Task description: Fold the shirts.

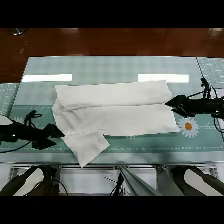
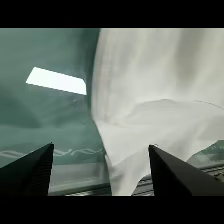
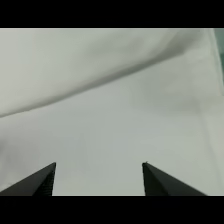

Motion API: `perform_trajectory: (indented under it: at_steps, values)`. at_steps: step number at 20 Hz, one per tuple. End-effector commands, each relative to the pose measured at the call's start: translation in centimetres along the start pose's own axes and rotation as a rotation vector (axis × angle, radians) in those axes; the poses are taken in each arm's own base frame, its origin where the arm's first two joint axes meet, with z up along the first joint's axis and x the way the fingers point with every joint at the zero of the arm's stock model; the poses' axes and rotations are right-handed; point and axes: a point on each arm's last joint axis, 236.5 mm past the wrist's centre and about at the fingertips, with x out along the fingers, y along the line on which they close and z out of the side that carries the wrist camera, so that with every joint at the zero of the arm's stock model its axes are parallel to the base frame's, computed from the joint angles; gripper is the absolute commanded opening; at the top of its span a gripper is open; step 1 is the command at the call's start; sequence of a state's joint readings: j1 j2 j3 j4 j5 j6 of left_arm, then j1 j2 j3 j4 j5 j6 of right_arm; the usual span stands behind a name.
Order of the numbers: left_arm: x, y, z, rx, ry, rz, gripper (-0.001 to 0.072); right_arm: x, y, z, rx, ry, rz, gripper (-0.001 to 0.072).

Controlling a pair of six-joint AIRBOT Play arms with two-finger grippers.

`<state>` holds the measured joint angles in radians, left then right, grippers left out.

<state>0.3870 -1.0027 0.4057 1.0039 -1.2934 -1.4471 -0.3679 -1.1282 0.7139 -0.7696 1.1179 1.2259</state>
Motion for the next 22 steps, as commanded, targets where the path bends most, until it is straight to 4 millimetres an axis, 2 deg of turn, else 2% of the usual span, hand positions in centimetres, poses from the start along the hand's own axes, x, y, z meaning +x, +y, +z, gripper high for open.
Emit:
perform_trajectory:
  at_steps: [1, 3, 5, 6, 7, 8, 9, 10, 11, 12, 13, 15, 22]
  values:
    - [2.5, -2.1, -0.7, -0.023, -0.022, -0.101, 0.0702, 0.1, 0.9, -0.6, 0.009, -0.001, 0.04, 0.062]
    - [3.9, -2.9, -1.5, -0.012, -0.014, -0.115, 0.0702, -0.3, 0.5, 0.0, 0.024, -0.025, 0.032, 0.062]
    - [5.1, -3.0, -2.5, 0.024, 0.004, -0.102, 0.0702, -2.2, -0.9, 1.7, 0.086, -0.079, 0.029, 0.062]
    - [5.5, -2.8, -2.7, 0.036, 0.003, -0.091, 0.0699, -3.6, -2.1, 2.4, 0.118, -0.103, 0.024, 0.062]
    - [5.7, -2.8, -2.8, 0.05, 0.003, -0.083, 0.0649, -4.8, -3.8, 2.4, 0.149, -0.11, -0.003, 0.062]
    - [5.8, -2.9, -2.9, 0.056, 0.004, -0.082, 0.0211, -5.8, -6.5, 1.3, 0.185, -0.084, -0.07, 0.062]
    - [5.8, -3.1, -2.9, 0.066, 0.002, -0.09, 0.0024, -6.6, -10.0, -0.9, 0.238, -0.021, -0.187, 0.062]
    - [5.7, -3.5, -2.8, 0.083, -0.002, -0.108, 0.0021, -7.1, -12.9, -3.8, 0.309, 0.056, -0.293, 0.062]
    - [5.6, -4.1, -2.7, 0.093, -0.006, -0.129, 0.0022, -7.1, -14.5, -6.3, 0.351, 0.121, -0.351, 0.062]
    - [5.6, -4.6, -2.7, 0.095, -0.01, -0.153, 0.0022, -6.5, -15.0, -7.9, 0.399, 0.156, -0.366, 0.062]
    - [5.5, -5.0, -2.6, 0.096, -0.014, -0.17, 0.0022, -5.4, -14.4, -8.7, 0.42, 0.17, -0.33, 0.062]
    - [5.5, -5.3, -2.6, 0.094, -0.016, -0.183, 0.0022, -4.1, -13.5, -9.2, 0.382, 0.198, -0.308, 0.062]
    - [5.4, -5.7, -2.5, 0.145, -0.027, -0.201, 0.0023, -1.1, -11.4, -7.3, 0.279, 0.173, -0.259, 0.062]
